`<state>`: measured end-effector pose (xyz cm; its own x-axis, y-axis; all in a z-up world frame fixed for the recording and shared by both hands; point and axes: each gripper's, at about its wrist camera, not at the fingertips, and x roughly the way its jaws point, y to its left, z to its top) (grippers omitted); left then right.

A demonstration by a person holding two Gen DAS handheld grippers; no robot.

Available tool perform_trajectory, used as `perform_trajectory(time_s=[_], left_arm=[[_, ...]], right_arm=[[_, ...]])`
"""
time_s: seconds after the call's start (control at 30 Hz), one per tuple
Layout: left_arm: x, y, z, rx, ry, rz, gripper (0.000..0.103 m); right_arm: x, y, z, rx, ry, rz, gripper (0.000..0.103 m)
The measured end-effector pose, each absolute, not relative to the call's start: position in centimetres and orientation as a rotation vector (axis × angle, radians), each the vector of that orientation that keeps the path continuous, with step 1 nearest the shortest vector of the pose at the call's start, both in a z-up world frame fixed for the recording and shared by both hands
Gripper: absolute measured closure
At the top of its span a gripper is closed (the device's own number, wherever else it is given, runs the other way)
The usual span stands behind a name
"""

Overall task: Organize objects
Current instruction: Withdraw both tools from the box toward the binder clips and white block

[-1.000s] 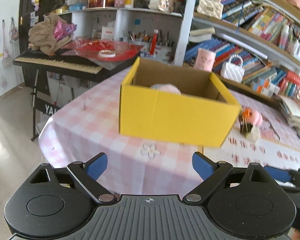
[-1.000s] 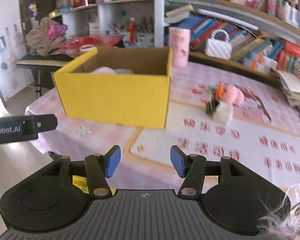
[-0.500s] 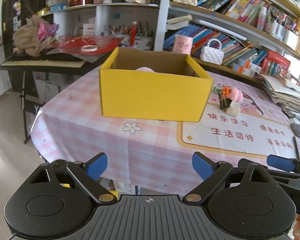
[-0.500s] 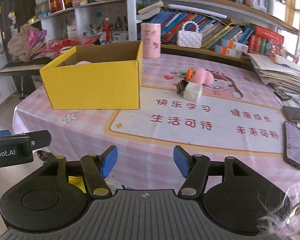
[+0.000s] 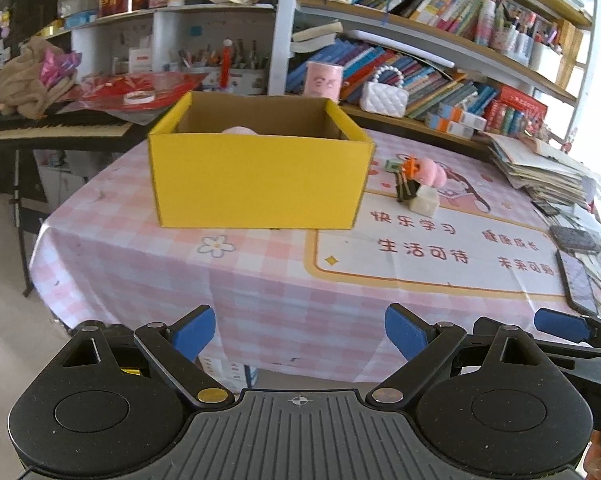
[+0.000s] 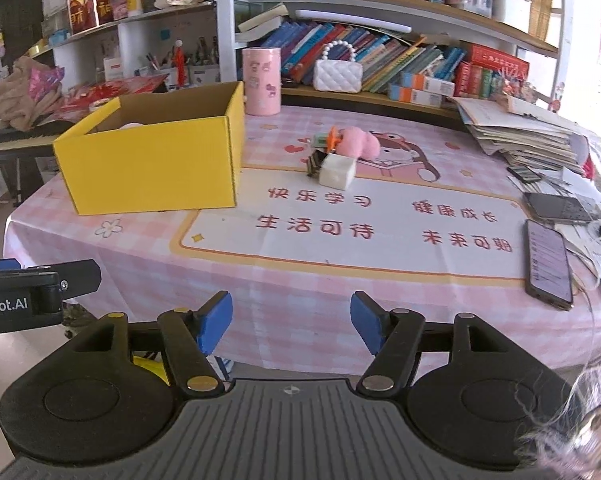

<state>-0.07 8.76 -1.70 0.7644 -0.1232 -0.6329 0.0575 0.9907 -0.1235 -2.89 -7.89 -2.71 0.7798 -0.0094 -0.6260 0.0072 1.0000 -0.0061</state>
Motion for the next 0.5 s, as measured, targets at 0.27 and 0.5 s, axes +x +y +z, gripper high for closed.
perform_trajectory(time_s=[0.27, 0.5], left_arm=[[1.4, 6.2, -2.0, -0.071, 0.707, -0.164, 0.009], [3.3, 3.5, -2.1, -0.058, 0.717, -0.201, 0.009]], right_arm=[[-2.8, -10.1, -3.0, 0.021, 0.687, -0.074, 0.038], [-1.6, -12.8, -3.2, 0.035, 0.699, -0.111, 0.038]])
